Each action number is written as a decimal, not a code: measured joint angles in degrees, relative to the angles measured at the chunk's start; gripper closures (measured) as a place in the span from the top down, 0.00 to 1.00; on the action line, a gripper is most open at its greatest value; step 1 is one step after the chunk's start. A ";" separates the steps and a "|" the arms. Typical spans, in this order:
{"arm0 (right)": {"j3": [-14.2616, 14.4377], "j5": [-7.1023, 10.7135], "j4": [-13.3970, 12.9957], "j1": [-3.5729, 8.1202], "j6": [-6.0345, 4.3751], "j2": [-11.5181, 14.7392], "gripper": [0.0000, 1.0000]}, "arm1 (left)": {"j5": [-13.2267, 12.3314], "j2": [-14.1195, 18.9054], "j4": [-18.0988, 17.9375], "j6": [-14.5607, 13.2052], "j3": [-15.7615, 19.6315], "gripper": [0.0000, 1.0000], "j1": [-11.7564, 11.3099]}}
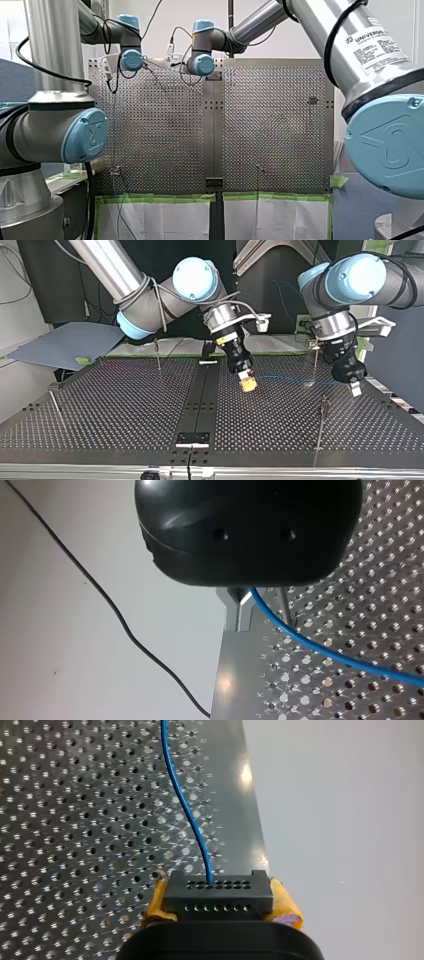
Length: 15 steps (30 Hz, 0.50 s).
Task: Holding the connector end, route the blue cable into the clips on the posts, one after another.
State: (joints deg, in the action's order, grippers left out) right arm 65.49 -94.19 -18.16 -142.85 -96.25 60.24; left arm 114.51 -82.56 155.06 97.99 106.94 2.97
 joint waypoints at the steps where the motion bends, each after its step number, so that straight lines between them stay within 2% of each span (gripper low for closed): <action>1: -0.49 -0.10 0.09 -0.01 0.00 -0.16 0.00 | -0.52 -0.21 0.25 0.04 -0.39 0.00 -0.23; 8: -2.73 -0.50 0.81 0.08 0.00 -1.04 0.00 | -4.48 -2.73 1.90 0.22 -2.32 0.00 -1.04; 15: -3.91 -0.68 1.64 0.41 0.00 -2.56 0.00 | -8.01 -3.42 1.73 1.16 -2.52 0.00 -1.89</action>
State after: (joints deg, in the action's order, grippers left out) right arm 61.58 -94.87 -16.51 -142.44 -96.26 57.68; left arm 106.50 -85.97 156.79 99.15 104.41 1.08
